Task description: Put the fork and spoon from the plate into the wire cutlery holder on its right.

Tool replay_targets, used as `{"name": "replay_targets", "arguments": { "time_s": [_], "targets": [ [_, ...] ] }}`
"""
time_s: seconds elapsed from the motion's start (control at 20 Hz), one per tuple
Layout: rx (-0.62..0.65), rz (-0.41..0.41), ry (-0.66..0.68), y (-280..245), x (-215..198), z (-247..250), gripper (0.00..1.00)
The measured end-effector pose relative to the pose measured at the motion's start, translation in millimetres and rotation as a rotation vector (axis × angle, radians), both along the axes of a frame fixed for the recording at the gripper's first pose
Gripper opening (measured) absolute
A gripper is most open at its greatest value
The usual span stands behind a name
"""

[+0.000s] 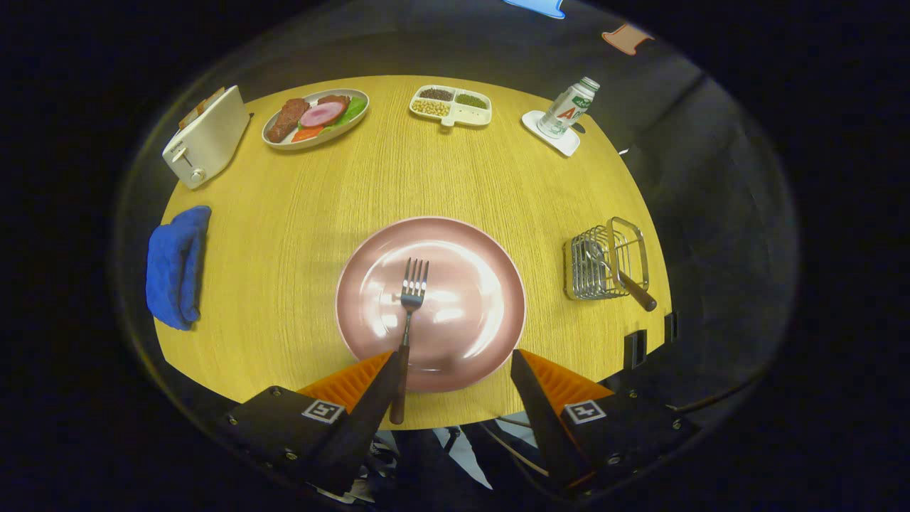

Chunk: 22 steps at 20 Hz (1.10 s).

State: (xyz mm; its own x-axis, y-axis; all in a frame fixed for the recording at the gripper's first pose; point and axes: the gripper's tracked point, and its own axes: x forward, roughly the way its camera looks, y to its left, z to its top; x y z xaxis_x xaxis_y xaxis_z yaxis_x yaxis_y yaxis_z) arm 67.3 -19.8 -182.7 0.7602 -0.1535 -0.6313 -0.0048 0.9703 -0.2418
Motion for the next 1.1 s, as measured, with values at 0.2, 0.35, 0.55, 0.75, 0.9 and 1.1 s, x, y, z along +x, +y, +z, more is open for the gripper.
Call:
{"name": "replay_targets", "arguments": {
  "time_s": [0.2, 0.35, 0.55, 0.75, 0.9, 1.1],
  "targets": [
    [0.055, 0.021, 0.023, 12.1, 10.9, -18.6, 0.92],
    [0.054, 0.004, 0.06, 11.8, 14.1, -33.3, 0.92],
    [0.092, -0.007, 0.092, 16.4, 19.4, -51.6, 0.92],
    [0.121, -0.032, 0.106, 17.9, 27.1, -61.5, 0.92],
    [0.139, -0.037, 0.125, 18.2, 31.4, -70.2, 0.92],
    [0.189, -0.029, 0.157, 21.2, 34.2, -88.4, 0.89]
  ]
}}
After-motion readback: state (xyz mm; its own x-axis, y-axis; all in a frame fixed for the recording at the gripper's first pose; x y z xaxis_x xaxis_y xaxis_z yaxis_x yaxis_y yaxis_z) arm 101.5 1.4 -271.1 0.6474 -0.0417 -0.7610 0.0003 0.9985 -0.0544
